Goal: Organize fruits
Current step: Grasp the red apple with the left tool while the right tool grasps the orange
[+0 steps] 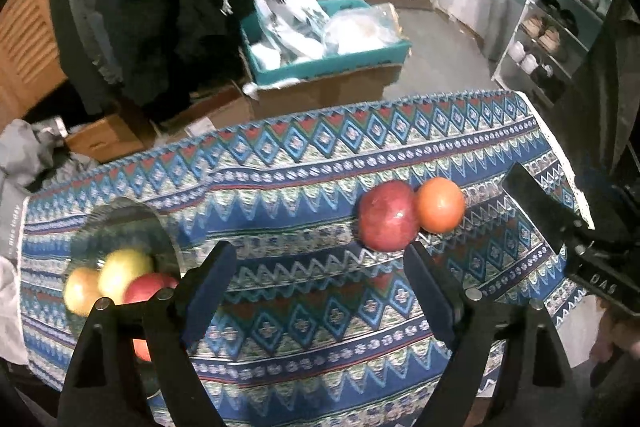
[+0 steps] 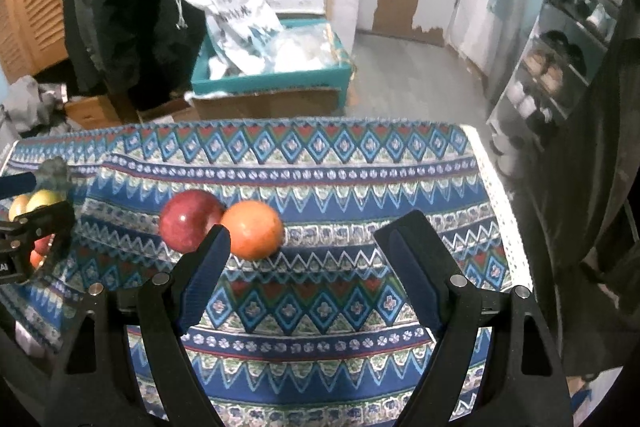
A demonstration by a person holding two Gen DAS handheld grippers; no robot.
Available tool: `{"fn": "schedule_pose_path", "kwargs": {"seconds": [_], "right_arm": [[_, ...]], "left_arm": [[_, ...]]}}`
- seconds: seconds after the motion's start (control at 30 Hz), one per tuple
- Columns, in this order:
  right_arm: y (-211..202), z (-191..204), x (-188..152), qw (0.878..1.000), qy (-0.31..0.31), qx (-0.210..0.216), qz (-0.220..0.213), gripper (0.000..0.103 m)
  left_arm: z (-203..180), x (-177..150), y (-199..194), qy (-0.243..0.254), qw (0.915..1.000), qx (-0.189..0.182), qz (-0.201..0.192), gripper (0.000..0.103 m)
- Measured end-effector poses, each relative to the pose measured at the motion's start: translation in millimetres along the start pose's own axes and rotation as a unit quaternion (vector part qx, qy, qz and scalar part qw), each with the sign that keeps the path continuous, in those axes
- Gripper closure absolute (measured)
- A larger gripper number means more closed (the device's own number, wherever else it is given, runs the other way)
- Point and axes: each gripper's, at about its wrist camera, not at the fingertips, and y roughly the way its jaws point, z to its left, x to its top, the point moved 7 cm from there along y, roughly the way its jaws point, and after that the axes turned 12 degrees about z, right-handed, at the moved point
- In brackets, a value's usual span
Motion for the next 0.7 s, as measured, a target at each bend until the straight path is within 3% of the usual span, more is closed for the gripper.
{"fn": "schedule_pose_path", "kwargs": {"seconds": [0.37, 0.7], "right_arm": [[39, -7, -9, 0.999, 0.008, 0.002, 0.047, 0.021], [67, -10, -13, 0.997, 0.013, 0.014, 0.07, 0.021]], "left_arm": [[-24, 17, 60, -0.014, 0.9976, -0.05, 0.046, 0.016], [-39, 24, 94, -0.008, 0.9958, -0.06, 0.068, 0.016]]}}
